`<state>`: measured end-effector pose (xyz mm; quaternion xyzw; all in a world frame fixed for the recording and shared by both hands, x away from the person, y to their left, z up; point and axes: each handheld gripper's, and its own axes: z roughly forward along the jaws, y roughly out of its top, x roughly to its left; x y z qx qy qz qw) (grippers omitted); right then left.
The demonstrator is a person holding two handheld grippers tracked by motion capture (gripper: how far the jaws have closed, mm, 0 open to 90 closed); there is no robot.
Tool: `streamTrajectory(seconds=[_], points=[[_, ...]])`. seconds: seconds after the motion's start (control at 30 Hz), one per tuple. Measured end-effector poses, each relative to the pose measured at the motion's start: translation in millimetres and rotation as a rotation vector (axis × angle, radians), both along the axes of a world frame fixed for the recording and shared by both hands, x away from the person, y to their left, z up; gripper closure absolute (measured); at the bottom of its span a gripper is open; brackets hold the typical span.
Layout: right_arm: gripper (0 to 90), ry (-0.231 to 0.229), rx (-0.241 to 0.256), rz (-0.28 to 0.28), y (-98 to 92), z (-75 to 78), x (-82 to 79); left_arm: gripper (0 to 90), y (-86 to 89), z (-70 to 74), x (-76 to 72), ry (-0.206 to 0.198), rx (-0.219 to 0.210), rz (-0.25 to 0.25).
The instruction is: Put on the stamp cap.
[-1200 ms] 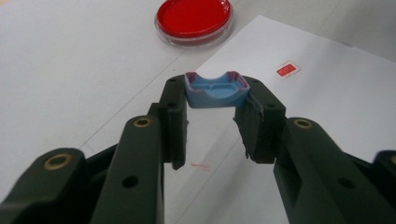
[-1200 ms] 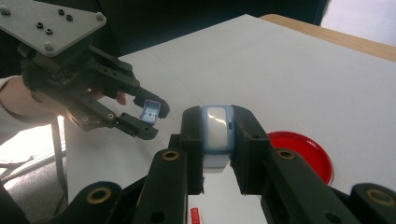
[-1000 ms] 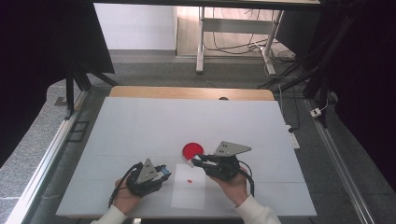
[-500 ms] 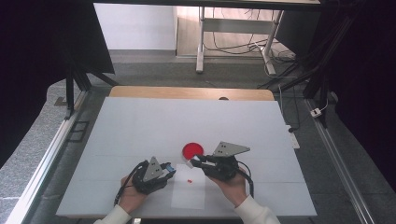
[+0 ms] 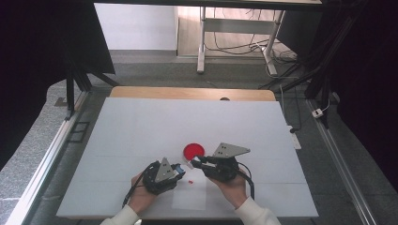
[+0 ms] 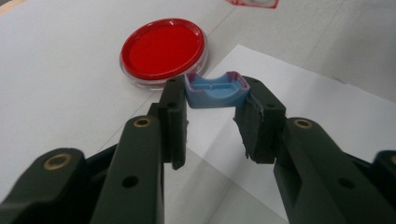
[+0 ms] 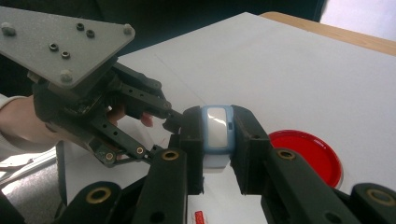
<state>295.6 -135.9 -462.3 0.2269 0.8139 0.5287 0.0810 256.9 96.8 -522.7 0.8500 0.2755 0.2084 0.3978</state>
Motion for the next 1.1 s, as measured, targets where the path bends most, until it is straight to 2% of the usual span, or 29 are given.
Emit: streamTrajectory(seconds=[0.63, 1.1], points=[[74.9, 0.014, -0.003, 0.005, 4.1, -4.3, -1.1, 63.8, -12.6, -2.7, 0.9, -0.001, 0.011, -0.015], [74.9, 0.018, -0.007, -0.005, 4.9, -5.9, -1.3, 63.8, -22.0, -0.9, 0.8, -0.027, 0.0, -0.012]])
